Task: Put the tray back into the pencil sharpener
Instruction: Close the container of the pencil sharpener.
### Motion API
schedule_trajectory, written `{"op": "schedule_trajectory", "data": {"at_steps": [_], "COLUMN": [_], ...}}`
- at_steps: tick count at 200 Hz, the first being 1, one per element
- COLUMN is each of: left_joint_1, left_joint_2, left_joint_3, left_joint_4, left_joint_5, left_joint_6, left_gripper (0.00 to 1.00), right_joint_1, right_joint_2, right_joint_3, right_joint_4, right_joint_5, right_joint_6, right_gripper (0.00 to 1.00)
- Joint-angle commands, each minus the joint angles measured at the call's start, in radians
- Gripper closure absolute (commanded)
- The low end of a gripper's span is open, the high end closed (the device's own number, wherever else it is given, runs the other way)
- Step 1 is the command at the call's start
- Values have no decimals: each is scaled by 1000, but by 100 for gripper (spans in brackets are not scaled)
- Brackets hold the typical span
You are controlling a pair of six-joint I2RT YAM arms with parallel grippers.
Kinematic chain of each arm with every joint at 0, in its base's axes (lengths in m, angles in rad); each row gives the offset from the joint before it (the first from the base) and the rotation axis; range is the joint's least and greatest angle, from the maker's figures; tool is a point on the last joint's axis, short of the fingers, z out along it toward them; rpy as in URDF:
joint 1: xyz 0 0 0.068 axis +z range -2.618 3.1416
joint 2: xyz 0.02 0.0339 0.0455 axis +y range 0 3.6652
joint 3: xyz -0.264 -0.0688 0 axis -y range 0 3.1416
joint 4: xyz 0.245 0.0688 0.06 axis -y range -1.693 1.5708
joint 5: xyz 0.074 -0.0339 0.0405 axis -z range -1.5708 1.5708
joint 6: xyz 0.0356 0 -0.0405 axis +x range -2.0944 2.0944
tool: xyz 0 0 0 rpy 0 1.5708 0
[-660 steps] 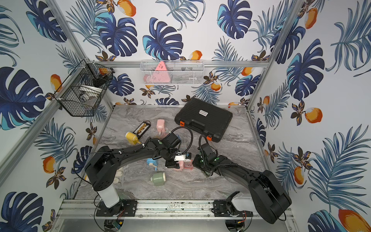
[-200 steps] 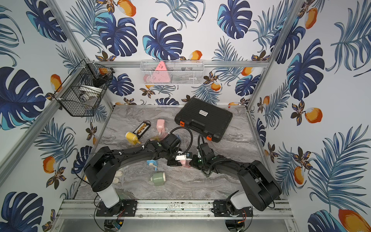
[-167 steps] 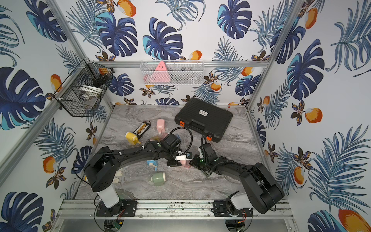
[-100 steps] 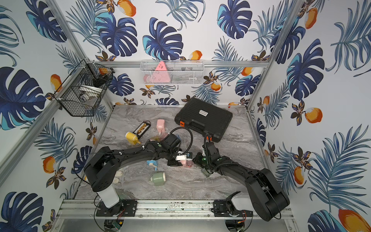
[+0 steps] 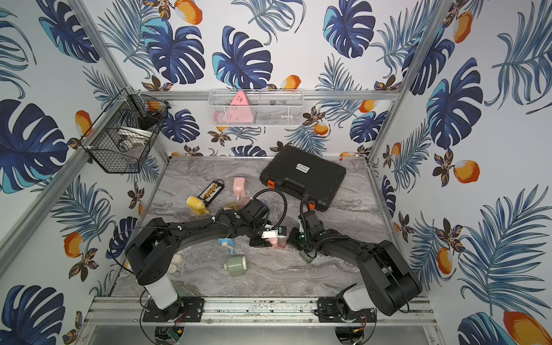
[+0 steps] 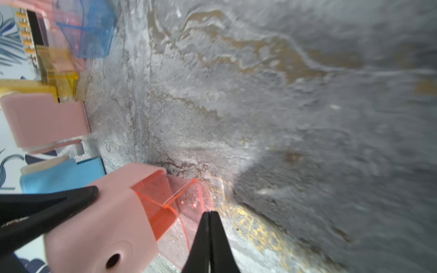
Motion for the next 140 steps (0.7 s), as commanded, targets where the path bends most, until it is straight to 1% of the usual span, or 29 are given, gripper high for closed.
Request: {"op": "schedule_trajectory", "data": {"at_steps": [1, 66, 140], "left_joint_1": [0, 0, 0], "left_joint_2": [11, 16, 18], "left_joint_3": [-12, -13, -13], "left_joint_4": [-55, -53, -50], "left_joint_5": [-38, -32, -33], "left_joint_6": [8, 6, 3], "left_gripper": [57, 59, 59], "right_joint_1": [1, 1, 1], "right_joint_2": [14, 86, 134], "right_joint_3": [7, 20, 26], "right_joint_4": [63, 153, 220], "right_joint_5": [-68, -157, -204], "right_joint_6": [-11, 12, 38], "right_gripper": [94, 94, 94]}}
